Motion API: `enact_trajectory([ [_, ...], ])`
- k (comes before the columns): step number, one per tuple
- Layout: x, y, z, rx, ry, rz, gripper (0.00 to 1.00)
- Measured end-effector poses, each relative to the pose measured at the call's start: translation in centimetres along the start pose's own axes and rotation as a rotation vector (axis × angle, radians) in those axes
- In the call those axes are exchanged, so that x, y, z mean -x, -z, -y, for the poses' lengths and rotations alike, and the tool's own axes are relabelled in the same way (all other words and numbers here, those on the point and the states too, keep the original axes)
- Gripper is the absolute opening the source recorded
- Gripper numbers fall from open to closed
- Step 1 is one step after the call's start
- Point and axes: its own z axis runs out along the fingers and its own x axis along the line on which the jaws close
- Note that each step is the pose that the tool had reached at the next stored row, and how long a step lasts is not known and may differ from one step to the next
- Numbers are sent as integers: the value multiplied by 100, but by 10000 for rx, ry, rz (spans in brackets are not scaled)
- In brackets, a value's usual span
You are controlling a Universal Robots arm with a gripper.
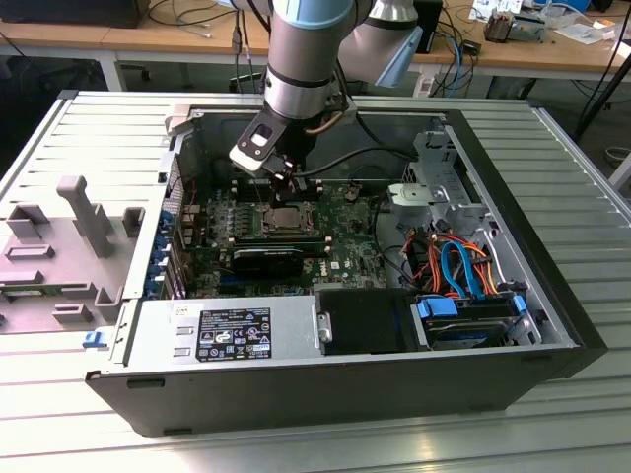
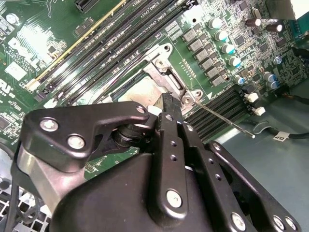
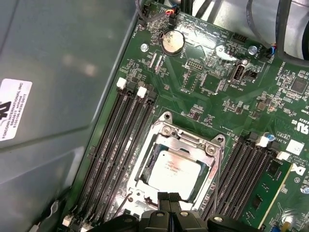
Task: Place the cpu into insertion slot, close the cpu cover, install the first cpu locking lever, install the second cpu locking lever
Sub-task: 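Install the first cpu locking lever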
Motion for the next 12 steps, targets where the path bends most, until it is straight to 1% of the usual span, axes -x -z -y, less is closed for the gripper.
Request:
enact_trajectory([
  [12, 0, 0, 0, -26, 362, 38, 11],
])
